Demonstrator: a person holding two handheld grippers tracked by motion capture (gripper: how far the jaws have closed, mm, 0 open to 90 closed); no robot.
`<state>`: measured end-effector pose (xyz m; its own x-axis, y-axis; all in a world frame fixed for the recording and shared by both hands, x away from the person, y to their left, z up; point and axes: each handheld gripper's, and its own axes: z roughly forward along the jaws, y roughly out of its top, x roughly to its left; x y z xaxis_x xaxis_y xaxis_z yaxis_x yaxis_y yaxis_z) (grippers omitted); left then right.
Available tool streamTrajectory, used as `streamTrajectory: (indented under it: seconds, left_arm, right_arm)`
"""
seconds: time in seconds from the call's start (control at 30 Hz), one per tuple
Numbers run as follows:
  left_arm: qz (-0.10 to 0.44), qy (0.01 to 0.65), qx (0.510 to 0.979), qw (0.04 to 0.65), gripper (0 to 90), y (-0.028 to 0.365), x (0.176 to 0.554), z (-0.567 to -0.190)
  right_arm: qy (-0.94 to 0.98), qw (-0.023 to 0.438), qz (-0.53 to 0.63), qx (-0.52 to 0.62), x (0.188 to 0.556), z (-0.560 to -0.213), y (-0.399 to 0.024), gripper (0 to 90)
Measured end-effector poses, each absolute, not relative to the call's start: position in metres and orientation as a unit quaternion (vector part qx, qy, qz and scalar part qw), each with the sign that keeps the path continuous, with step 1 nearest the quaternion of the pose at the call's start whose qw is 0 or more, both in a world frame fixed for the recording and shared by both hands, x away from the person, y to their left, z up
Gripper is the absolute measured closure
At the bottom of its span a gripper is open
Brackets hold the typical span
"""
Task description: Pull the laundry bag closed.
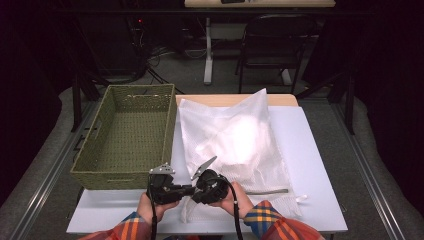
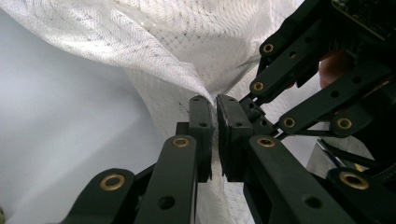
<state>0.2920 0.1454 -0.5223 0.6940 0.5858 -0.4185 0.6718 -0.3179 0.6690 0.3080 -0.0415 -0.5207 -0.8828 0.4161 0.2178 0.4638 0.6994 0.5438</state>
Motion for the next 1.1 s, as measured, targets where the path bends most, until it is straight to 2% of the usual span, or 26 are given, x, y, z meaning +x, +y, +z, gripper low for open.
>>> streamTrajectory:
  seconds: [1.1]
  left_arm:
    - [-0.031,0.38,0.823,0.42,86.4,0.146,0.292,-0.52]
  right_arm:
    - [-0.923,0.047,-0.266,-0.274,0.319,-0.529,-0.049,86.8]
